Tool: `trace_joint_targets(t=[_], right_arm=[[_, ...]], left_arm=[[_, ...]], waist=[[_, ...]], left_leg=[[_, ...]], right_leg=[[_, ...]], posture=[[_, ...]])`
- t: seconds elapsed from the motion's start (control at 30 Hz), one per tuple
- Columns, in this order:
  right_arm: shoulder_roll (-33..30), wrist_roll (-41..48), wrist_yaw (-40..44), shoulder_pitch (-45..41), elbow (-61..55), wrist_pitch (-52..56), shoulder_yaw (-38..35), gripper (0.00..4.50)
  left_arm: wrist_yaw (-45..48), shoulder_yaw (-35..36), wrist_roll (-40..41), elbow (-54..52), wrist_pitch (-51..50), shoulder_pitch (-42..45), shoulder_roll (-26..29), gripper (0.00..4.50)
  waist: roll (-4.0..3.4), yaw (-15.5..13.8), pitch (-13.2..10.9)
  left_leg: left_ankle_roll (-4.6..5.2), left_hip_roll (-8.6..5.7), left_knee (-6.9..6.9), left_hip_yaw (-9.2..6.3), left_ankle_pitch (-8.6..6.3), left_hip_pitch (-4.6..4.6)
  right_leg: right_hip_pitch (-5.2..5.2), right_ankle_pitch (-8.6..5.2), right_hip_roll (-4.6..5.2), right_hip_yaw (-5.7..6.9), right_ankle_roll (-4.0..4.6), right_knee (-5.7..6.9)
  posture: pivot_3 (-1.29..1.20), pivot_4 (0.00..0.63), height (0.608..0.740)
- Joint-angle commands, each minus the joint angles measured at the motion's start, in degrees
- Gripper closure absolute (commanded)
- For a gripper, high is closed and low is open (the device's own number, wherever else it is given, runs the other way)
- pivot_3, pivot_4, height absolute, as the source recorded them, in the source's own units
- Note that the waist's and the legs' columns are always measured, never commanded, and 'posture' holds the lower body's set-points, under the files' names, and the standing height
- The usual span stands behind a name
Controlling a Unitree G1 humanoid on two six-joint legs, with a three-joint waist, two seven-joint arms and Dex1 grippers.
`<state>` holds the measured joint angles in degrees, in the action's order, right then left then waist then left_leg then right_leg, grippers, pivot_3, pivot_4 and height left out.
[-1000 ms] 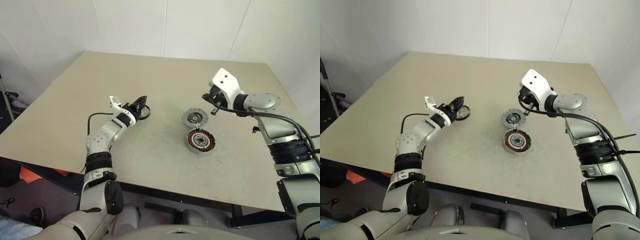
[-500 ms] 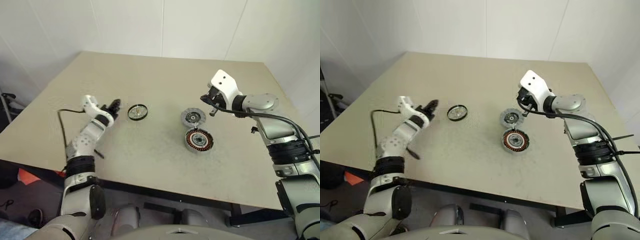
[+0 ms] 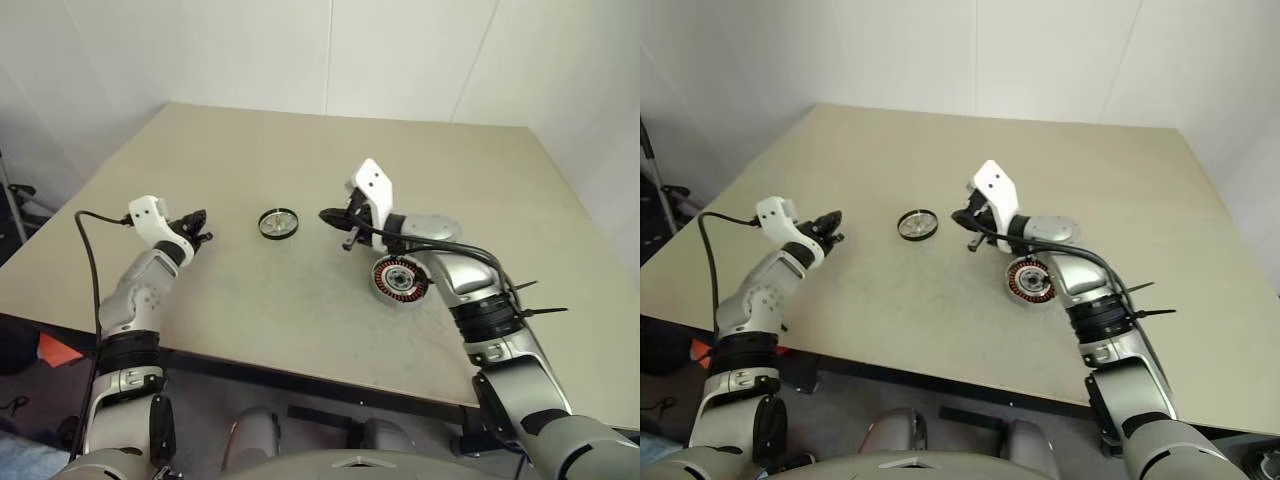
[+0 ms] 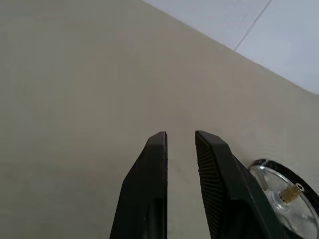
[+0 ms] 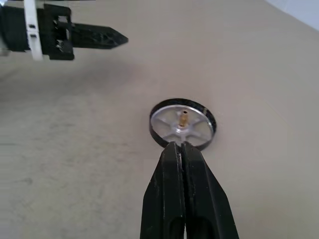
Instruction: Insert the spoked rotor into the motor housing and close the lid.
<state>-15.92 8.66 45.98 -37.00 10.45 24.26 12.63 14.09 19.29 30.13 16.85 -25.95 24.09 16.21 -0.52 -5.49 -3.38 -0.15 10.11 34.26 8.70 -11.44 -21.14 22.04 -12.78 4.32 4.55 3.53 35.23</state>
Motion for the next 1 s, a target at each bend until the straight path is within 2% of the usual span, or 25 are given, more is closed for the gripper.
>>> trace_joint_targets(t=[0.03, 0.17, 0.4, 0.57, 0.8, 1.0], right_arm=[[2.3, -2.2, -0.3, -3.5, 5.3, -5.4, 1.8, 3.59], [6.8, -5.9, -3.5, -7.3, 15.3, -12.5, 3.6, 2.28], [9.5, -8.6, -4.5, -12.0, 25.8, -19.4, 2.9, 2.28], [6.4, -8.4, -4.1, -12.4, 23.2, -20.6, 1.1, 2.28], [2.8, -7.0, -4.4, -13.0, 17.2, -17.7, -2.4, 2.28], [0.8, -7.4, -5.2, -12.6, 15.7, -16.3, -4.4, 2.28]], left_arm=[[0.6, -0.6, -1.1, -3.5, 1.4, 0.5, 0.7, 3.58], [1.6, -2.0, -2.4, -4.4, 1.3, 0.0, 1.2, 3.58], [1.0, -4.5, -5.0, -5.3, -0.1, 0.6, 0.2, 3.58], [0.7, -4.5, -1.9, -1.5, -8.4, 5.5, -3.3, 3.58], [-1.0, -3.0, -1.7, 10.5, -12.1, 11.4, -6.7, 3.58], [-1.0, -2.5, -1.9, 12.2, -12.0, 11.9, -7.1, 3.58]], waist=[[0.02, 0.1, 0.0], [0.02, 0.3, 0.0], [0.07, 0.0, 0.0], [0.18, -0.1, -0.1], [0.22, 0.3, -0.1], [0.21, 0.0, -0.1]], left_leg=[[-0.05, 0.01, 0.0, 0.0, 0.03, 0.0], [-0.11, 0.02, -0.01, 0.0, 0.06, 0.02], [-0.12, -0.02, -0.01, -0.01, 0.07, -0.08], [-0.14, -0.06, 0.02, -0.03, 0.08, -0.04], [-0.16, -0.03, -0.02, -0.03, 0.1, -0.02], [-0.1, -0.06, -0.01, -0.04, 0.07, 0.01]], right_leg=[[0.02, 0.0, -0.01, 0.0, 0.0, 0.04], [0.05, 0.0, -0.01, 0.0, 0.01, 0.11], [0.13, -0.01, 0.0, -0.02, 0.03, 0.17], [0.06, 0.0, 0.02, -0.03, 0.03, 0.2], [0.16, 0.0, -0.03, -0.07, 0.03, 0.25], [0.12, -0.01, -0.01, -0.07, 0.04, 0.23]], posture=[[0.0, 0.0, 0.74], [0.0, 0.0, 0.74], [0.0, 0.0, 0.74], [0.0, 0.0, 0.74], [0.0, 0.0, 0.74], [0.0, 0.0, 0.74]])
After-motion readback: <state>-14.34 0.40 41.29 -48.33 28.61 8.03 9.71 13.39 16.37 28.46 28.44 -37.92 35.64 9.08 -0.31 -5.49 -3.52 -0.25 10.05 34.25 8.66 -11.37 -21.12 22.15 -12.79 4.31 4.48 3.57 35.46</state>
